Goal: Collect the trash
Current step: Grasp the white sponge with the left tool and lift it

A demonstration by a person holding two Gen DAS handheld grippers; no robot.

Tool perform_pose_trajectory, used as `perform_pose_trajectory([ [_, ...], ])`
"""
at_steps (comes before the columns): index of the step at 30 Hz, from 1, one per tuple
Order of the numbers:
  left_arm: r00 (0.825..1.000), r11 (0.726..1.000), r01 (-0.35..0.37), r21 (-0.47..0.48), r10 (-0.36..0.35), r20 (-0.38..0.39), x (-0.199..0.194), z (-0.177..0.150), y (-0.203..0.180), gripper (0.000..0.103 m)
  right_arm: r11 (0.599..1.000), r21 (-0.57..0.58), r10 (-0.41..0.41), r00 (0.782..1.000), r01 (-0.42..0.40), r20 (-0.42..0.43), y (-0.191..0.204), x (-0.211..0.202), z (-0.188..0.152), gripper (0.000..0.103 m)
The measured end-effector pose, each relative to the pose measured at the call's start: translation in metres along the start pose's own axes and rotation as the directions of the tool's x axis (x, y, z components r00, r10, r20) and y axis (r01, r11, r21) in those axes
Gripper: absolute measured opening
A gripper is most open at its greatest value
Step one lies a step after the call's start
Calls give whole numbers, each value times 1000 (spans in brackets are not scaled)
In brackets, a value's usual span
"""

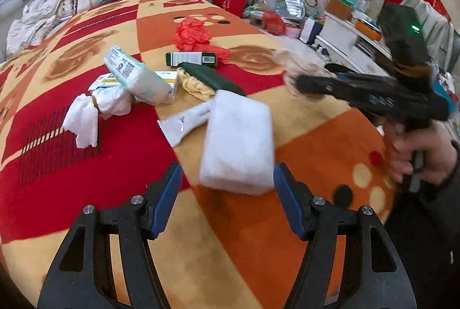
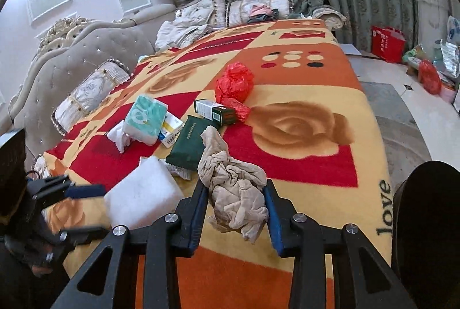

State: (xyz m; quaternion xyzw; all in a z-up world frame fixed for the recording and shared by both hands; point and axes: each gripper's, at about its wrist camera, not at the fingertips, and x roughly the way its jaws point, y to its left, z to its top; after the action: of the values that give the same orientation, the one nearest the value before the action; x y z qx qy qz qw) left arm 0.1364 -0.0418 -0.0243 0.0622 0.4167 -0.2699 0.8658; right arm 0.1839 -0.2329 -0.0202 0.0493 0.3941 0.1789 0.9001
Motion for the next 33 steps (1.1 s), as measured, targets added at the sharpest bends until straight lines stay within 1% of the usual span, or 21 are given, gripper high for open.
perform_pose_trajectory([
  [2, 1000, 1000, 2, -12, -2, -9, 11, 2, 2, 65, 1000, -4, 3, 1000, -3, -1, 0, 0, 0, 36],
  [4, 999, 999, 36, -16, -36, -21, 18, 2, 0, 66, 1000, -5, 5, 1000, -5, 1, 1, 0, 0, 36],
  [5, 999, 999, 42, -6, -42, -25, 19, 2, -4, 66, 1000, -5, 9, 1000, -9, 2, 1, 0, 0, 36],
  [8, 999, 999, 25, 31, -24, -25, 19, 1, -14, 66, 1000, -7, 12, 1000, -12, 7, 0, -1, -1, 36],
  [10, 999, 999, 28, 30, -28, -29, 23, 2, -15, 66, 1000, -1, 14, 1000, -14, 9, -2, -1, -1, 36],
  [14, 998, 999, 50, -1, -50, -28, 27, 4, -15, 66, 1000, 4, 21, 1000, -21, 13, -3, -3, -1, 36],
  [17, 996, 995, 91, -42, -91, -5, 26, 7, -16, 66, 1000, 0, 23, 1000, -23, 13, -3, -4, -2, 36],
  [20, 997, 995, 81, -54, -81, 0, 29, 9, -19, 64, 1000, 2, 20, 1000, -20, 14, -3, -4, -2, 36],
  [21, 997, 996, 77, -54, -77, 0, 29, 9, -20, 57, 1000, 5, 20, 1000, -20, 15, -3, -5, -2, 36],
  [22, 997, 995, 77, -58, -77, -6, 31, 9, -21, 44, 1000, 5, 18, 1000, -18, 17, -3, -6, -2, 36],
  [24, 996, 994, 83, -71, -85, -25, 34, 7, -22, 27, 1000, 7, 16, 1000, -17, 18, -5, -7, -3, 36],
  [27, 998, 996, 59, -73, -59, 4, 28, 6, -25, 26, 1000, 10, 16, 1000, -16, 23, -7, -10, -3, 36],
  [29, 998, 994, 65, -88, -63, 25, 21, 7, -25, 26, 1000, 10, 16, 999, -16, 32, -8, -13, -3, 36],
  [33, 997, 995, 46, -93, -40, 61, 6, 16, -27, 26, 1000, 15, 15, 999, -16, 51, -13, -20, -4, 36],
])
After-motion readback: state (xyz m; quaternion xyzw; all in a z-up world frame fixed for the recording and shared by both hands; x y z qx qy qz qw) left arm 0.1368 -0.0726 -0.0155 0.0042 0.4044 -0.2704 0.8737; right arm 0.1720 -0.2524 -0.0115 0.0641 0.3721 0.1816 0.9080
